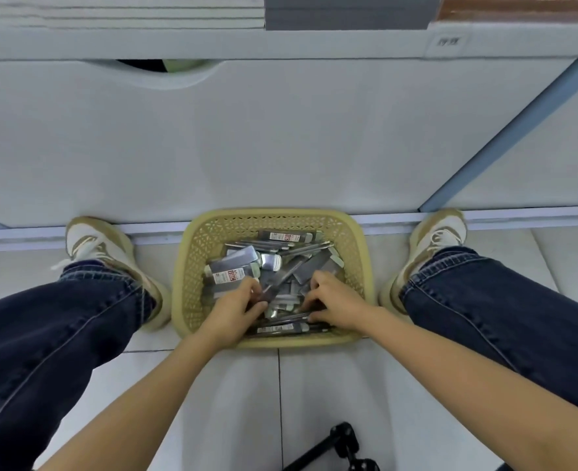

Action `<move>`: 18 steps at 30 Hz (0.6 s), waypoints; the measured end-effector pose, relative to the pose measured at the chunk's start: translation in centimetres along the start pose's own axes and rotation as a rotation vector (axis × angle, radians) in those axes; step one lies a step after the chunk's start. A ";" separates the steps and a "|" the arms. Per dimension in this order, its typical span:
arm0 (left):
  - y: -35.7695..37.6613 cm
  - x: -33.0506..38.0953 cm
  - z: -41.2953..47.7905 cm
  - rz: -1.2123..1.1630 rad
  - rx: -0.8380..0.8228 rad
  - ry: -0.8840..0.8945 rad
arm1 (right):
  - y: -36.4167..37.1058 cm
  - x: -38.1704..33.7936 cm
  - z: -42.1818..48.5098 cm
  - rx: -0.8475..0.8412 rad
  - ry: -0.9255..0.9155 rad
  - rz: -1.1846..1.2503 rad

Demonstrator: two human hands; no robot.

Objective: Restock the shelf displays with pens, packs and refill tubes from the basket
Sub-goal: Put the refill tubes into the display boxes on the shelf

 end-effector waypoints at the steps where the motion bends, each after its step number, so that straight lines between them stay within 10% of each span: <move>1: 0.0 0.2 -0.1 -0.008 0.003 -0.002 | 0.3 -0.2 -0.1 -0.017 -0.016 -0.026; 18: -1.2 1.1 0.6 -0.462 0.032 -0.146 | -4.3 0.3 0.6 0.041 0.019 0.350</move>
Point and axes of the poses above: each hand's wrist, its own z-axis towards the middle knuckle, its own y-axis out of the palm, x = y × z, the point moved 10 cm from there along z, towards the middle knuckle, and after that the axes turned 4 degrees about -y, right-handed, at the moved point
